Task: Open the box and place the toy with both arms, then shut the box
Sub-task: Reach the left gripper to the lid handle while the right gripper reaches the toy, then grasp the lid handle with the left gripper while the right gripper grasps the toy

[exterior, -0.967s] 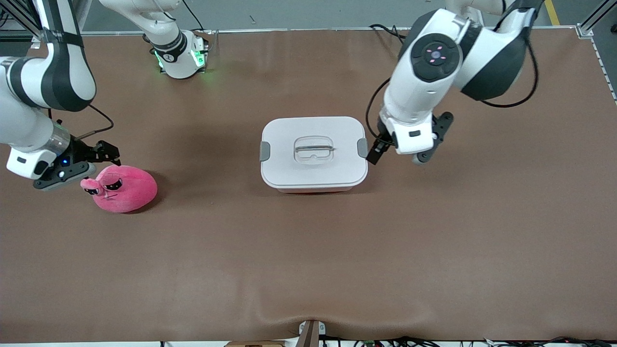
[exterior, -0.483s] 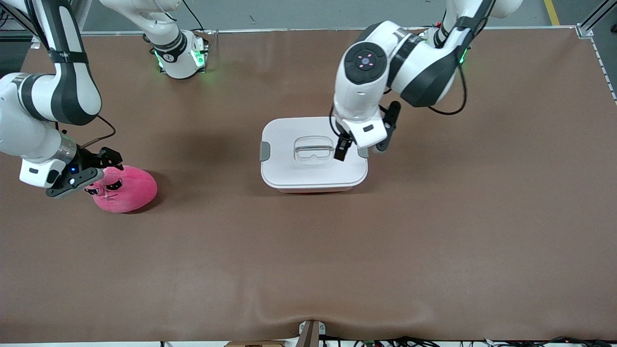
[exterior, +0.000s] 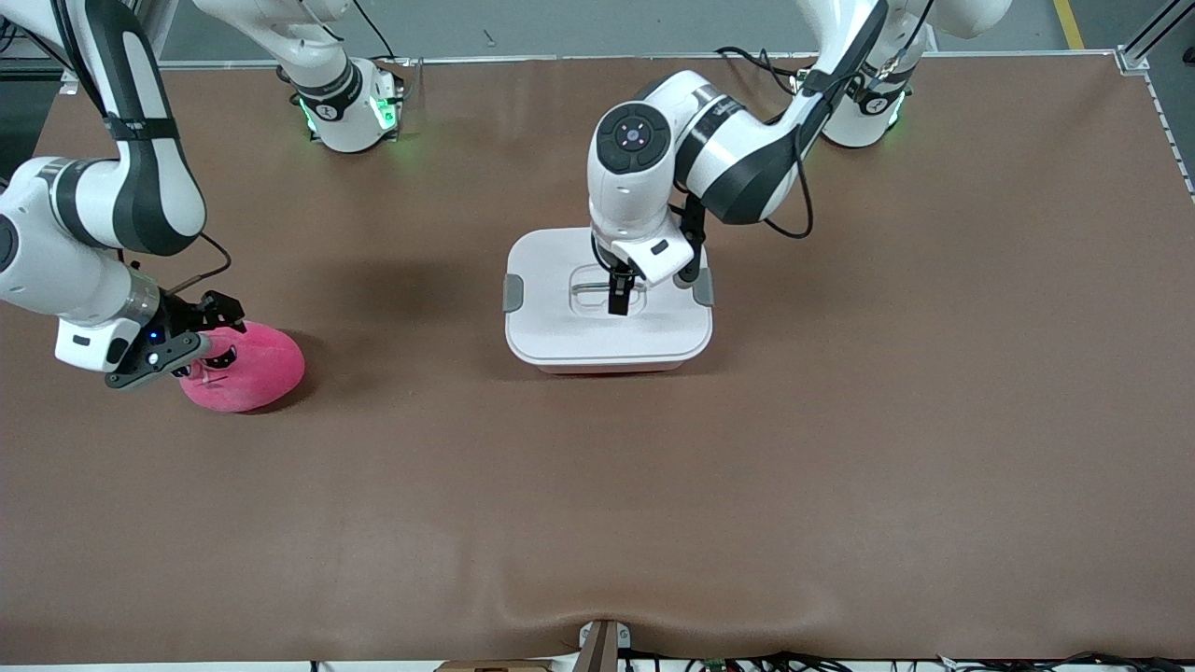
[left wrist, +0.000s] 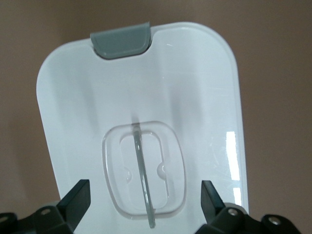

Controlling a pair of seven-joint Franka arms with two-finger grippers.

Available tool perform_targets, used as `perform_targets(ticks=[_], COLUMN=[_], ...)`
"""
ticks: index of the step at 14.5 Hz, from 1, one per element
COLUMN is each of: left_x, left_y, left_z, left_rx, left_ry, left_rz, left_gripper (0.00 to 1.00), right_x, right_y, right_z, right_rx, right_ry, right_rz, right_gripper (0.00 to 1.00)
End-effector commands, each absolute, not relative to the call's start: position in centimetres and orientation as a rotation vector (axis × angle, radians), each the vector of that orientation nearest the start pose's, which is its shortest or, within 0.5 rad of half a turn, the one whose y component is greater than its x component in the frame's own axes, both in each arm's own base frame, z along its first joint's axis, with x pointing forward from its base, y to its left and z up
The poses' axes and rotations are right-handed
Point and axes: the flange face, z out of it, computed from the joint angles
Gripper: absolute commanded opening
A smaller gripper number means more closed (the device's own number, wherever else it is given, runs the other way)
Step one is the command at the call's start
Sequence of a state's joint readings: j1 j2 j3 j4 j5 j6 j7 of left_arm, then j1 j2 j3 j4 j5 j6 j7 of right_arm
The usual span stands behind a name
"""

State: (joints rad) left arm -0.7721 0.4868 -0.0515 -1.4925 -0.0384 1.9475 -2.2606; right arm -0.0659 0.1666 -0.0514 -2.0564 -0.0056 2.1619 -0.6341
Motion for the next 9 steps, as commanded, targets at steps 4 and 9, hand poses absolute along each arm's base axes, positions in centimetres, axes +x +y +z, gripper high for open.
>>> perform_targets(ticks=[4, 9], left_x=[45.8, 46.3], left_y=[-52.9, -52.5], left_z=[36.1, 35.9], left_rx=[-2.234, -2.211], left_ry=[-2.151, -2.171], left_rz=[-0.047, -0.031], left_gripper=[0.96, 0.43], right_x=[57.2, 57.4], right_y=[-6.9, -6.9], right_z=[34.0, 33.1], right_rx=[-3.045, -3.045], right_ry=[-0.861, -0.863], right_rz=[0.088, 0.094], right_gripper=[1.0, 1.0])
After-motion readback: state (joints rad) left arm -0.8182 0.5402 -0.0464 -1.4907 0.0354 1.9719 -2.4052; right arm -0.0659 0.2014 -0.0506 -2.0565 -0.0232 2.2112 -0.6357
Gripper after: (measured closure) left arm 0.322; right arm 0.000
